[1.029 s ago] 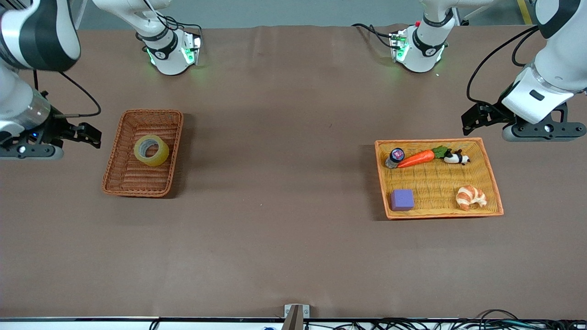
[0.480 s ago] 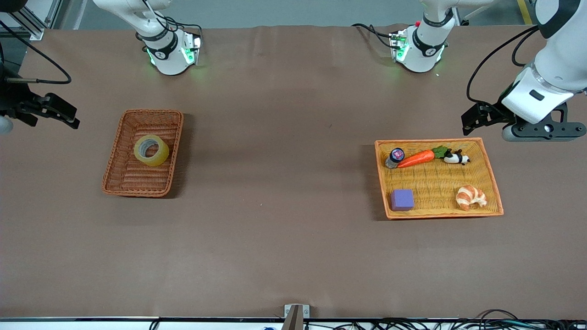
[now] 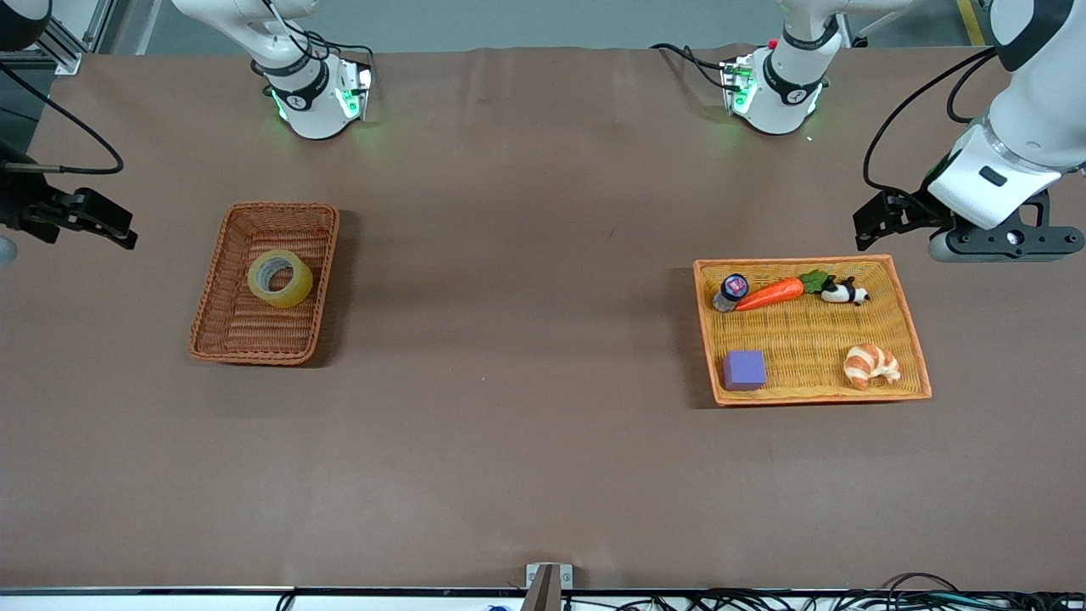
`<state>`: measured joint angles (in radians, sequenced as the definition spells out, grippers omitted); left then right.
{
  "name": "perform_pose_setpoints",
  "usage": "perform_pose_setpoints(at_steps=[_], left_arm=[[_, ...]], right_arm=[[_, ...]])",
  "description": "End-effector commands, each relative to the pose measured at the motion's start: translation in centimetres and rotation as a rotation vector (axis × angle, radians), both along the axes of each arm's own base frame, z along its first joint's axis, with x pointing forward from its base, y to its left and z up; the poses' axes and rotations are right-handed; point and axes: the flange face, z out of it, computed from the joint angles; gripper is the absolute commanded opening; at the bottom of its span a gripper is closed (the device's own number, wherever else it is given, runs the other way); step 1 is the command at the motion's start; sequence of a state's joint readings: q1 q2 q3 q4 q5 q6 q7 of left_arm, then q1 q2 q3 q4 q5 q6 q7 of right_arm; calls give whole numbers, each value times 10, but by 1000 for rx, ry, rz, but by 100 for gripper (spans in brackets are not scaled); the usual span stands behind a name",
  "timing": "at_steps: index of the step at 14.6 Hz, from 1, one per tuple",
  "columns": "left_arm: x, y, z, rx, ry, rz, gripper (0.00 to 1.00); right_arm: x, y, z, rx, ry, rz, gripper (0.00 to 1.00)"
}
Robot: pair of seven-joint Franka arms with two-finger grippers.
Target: Move tape to another basket
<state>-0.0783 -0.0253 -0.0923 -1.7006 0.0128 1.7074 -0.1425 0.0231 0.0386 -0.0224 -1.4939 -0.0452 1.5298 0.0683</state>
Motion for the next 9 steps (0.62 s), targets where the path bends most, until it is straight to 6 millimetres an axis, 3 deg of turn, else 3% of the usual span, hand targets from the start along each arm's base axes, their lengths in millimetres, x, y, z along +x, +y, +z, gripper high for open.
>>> perform_pose_setpoints(at_steps=[1,9], left_arm=[[-2,1,6,17,0,-16,100],[-2,1,5,17,0,-16,100]], right_arm=[[1,-5,5,-7,0,44,100],[2,-5,3,-1,-1,36,100]])
